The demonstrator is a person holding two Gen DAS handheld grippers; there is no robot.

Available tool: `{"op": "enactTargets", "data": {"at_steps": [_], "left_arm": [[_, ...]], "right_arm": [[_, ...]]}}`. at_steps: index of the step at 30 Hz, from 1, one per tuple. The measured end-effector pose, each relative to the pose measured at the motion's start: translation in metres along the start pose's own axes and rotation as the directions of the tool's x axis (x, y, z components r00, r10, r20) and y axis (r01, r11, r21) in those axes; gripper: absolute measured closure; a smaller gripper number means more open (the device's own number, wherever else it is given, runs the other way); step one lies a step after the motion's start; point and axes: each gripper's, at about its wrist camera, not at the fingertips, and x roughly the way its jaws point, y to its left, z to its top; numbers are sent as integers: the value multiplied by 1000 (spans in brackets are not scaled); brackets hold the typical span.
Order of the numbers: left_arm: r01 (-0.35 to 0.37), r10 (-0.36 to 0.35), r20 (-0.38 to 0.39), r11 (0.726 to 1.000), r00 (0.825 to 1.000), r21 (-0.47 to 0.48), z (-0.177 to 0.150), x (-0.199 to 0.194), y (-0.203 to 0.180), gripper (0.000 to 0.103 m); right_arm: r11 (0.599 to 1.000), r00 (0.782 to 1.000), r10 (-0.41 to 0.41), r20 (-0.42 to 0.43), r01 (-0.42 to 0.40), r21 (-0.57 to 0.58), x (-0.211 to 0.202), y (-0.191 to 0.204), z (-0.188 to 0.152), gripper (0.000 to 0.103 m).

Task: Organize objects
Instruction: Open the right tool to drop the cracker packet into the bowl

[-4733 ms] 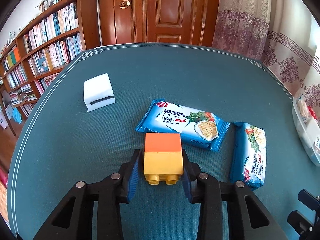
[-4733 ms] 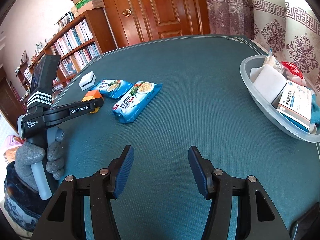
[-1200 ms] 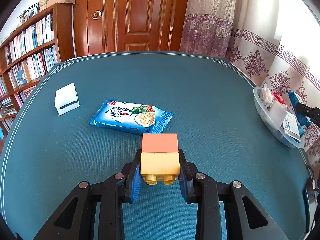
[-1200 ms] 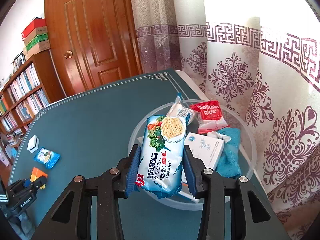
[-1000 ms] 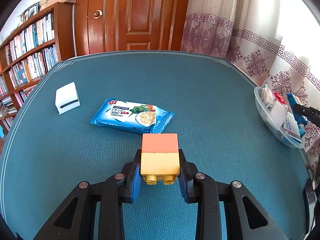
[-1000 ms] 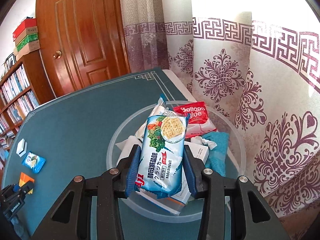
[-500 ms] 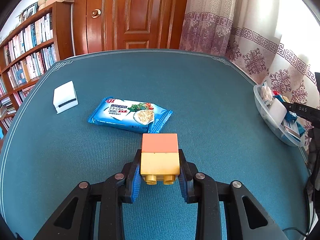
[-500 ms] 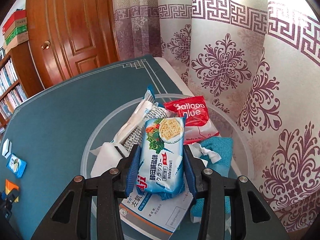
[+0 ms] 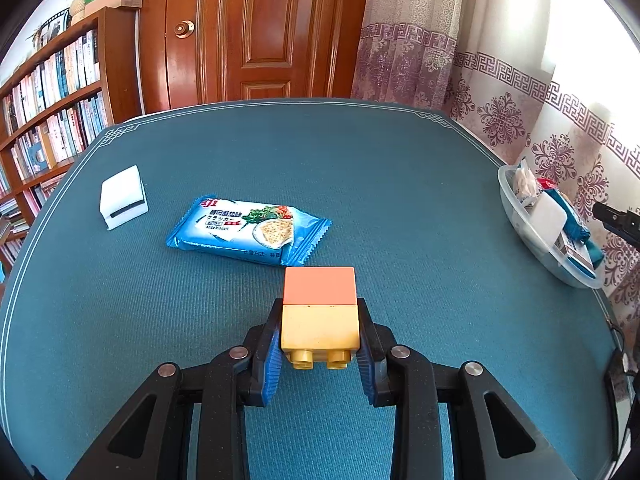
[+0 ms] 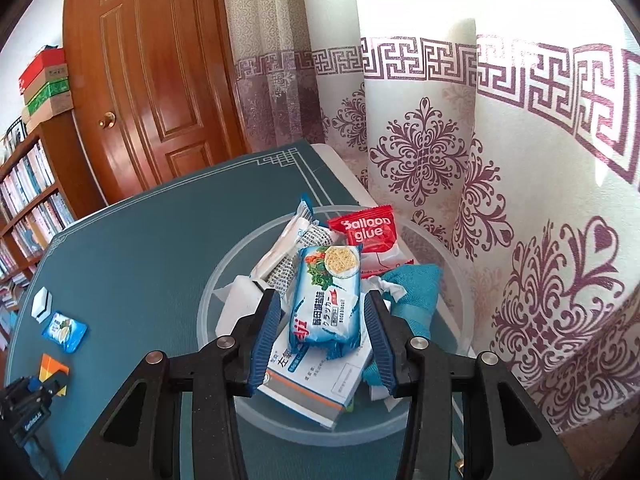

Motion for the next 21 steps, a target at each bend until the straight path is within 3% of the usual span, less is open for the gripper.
{"op": "enactTargets", "data": {"at_steps": [12,21], "left_arm": [[113,-112,-25,990,993,79,4,-11,-54,70],[178,-175,-28,967,984,184,15,-16,-115,70]], "right_arm": [[999,1000,-1,-1,1,-51,-41,-9,-55,58],[998,998,56,-11,-56,-39,-48,-17,-74,58]]}}
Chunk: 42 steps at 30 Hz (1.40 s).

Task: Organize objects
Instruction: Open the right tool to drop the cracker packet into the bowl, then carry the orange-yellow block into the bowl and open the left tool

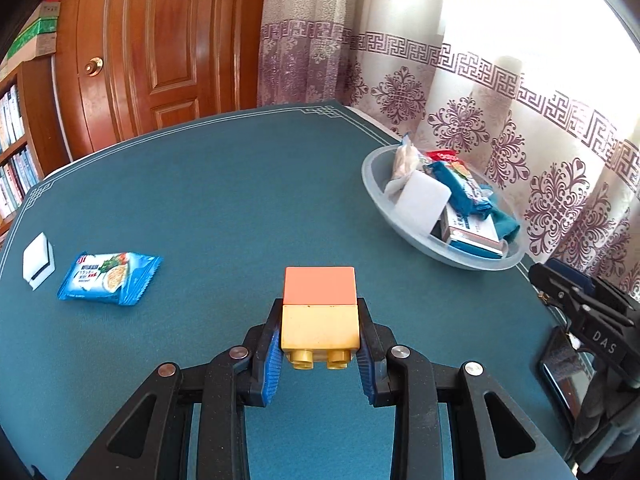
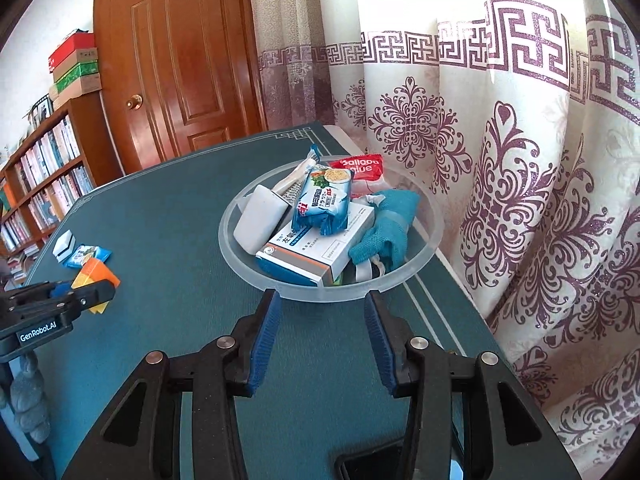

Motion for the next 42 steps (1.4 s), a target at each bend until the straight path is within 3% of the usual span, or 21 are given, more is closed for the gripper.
{"op": "enactTargets", "data": {"at_steps": [12,19,29,36,38,40,42], "left_arm": [[104,-105,10,990,994,91,42,22,-62,70],[161,-160,-13,982,987,95,60,51,-80,70],[180,-177,-42,978,983,102,70,87,-83,70],[171,-170,-22,979,985,109,68,96,-84,68],[173,-172,-19,978,985,116,67,95,-84,57],[188,-190,5,975,982,118,67,89,-84,28],[177,-183,44,977,982,119,67,80,-83,10]], "right_arm": [[998,998,61,-9,-61,29,1,-7,-17,58],[997,998,61,16,-62,36,-4,-12,-17,58],[997,998,66,3,-66,48,0,-15,-19,58],[996,998,65,-9,-64,54,5,-16,-20,58],[996,998,64,-7,-64,54,4,-16,-20,58],[996,998,65,-8,-64,56,4,-16,-20,58],[996,998,65,-9,-64,56,3,-16,-20,58]]}}
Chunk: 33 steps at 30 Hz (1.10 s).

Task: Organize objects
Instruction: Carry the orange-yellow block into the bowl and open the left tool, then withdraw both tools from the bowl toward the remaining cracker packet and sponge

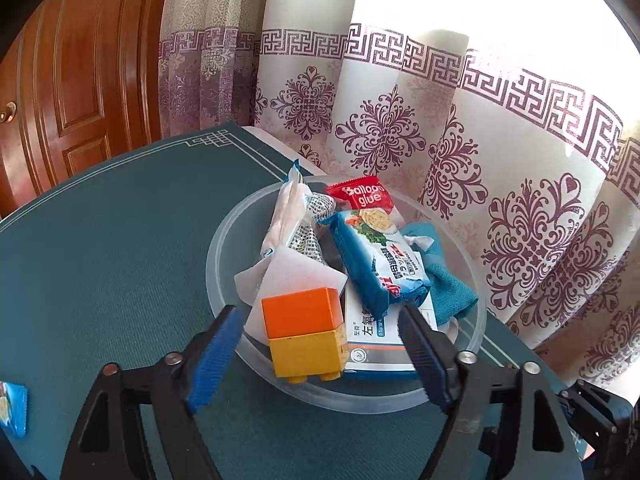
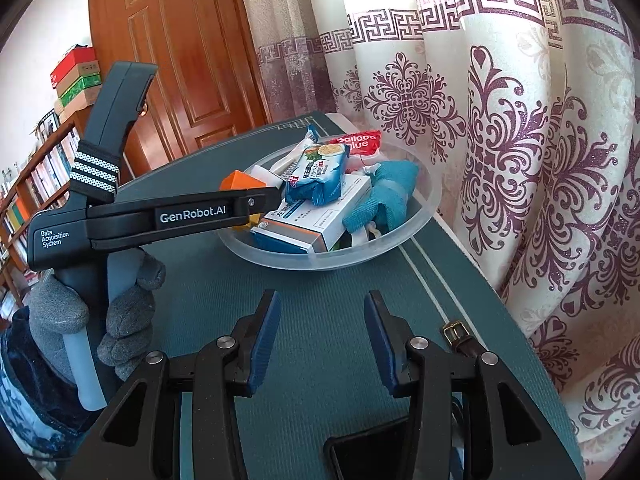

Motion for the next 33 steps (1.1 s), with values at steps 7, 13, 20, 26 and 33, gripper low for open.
{"op": "enactTargets", "data": {"at_steps": [7,13,20,26,33], "left_arm": [[-67,66,38,998,997,15,0,-20,5,8],[-134,135,22,990,991,-33,-6,-21,23,8],[-190,189,-32,981,981,-41,-10,-1,31,8],[-184,182,-44,981,982,-55,-14,-1,34,8],[-164,162,-31,982,986,-94,-17,-14,41,6]], "right_arm": [[1000,1000,5,4,-5,-1,-2,3,1,58],[1000,1000,13,0,-13,-3,-2,5,1,58],[1000,1000,15,-3,-15,-8,-2,8,0,58],[1000,1000,14,-4,-14,-6,-1,7,-1,58],[1000,1000,13,-5,-13,-8,0,8,-2,58]]}}
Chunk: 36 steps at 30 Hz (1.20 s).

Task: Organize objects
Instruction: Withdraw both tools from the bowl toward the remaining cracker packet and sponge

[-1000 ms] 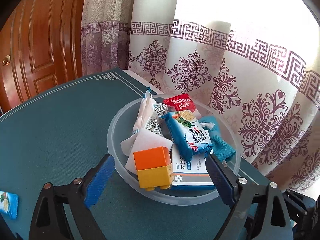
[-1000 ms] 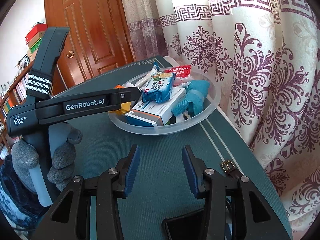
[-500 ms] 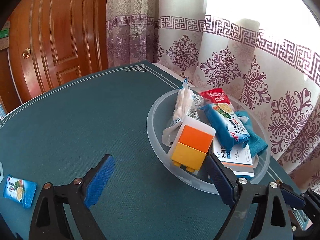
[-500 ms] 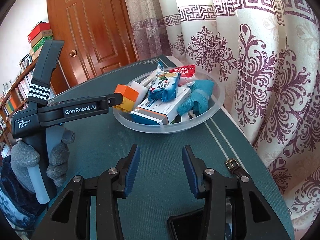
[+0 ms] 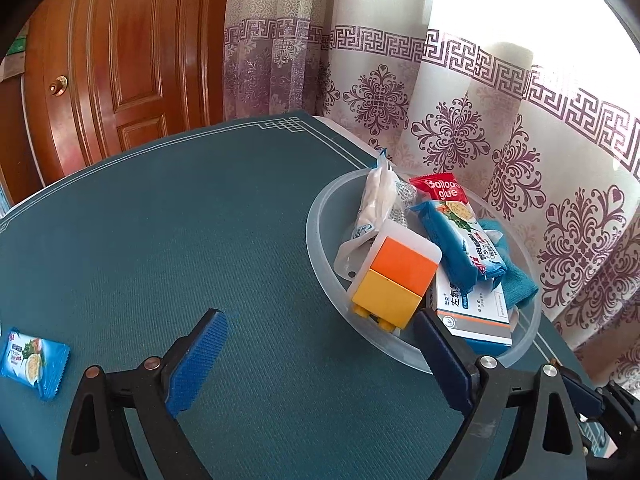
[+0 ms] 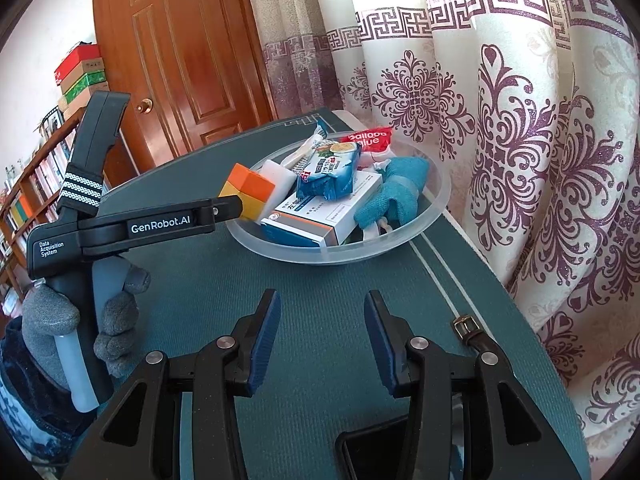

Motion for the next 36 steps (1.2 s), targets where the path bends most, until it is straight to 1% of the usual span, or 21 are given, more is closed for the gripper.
{"op": "enactTargets", "data": {"at_steps": [4,8,12,17,21,28,32,36], "left_arm": [[-15,15,8,999,1000,-35,5,0,9,6],[-20,21,16,997,1000,-77,14,5,15,3],[-43,44,17,998,999,-44,19,11,9,2],[-29,29,17,999,999,-34,17,12,7,1],[-18,17,-4,999,1000,-34,14,11,8,1],[-20,19,-31,1000,999,-24,6,7,8,1],[-25,25,-26,1000,999,-16,1,1,7,1],[-47,47,-15,999,999,-13,-2,-8,10,1]], "right_arm": [[1000,1000,2,-1,-2,-2,0,2,-1,58],[1000,1000,5,-6,-5,-5,1,4,-3,58],[1000,1000,6,-9,-6,-7,0,7,-4,58],[1000,1000,5,-9,-5,-6,0,7,-5,58],[1000,1000,5,-5,-5,-6,-2,10,-6,58],[1000,1000,9,1,-9,-8,-6,12,-5,58],[1000,1000,11,6,-11,-9,-9,15,-4,58],[1000,1000,18,7,-17,-12,-12,18,-4,58]]}}
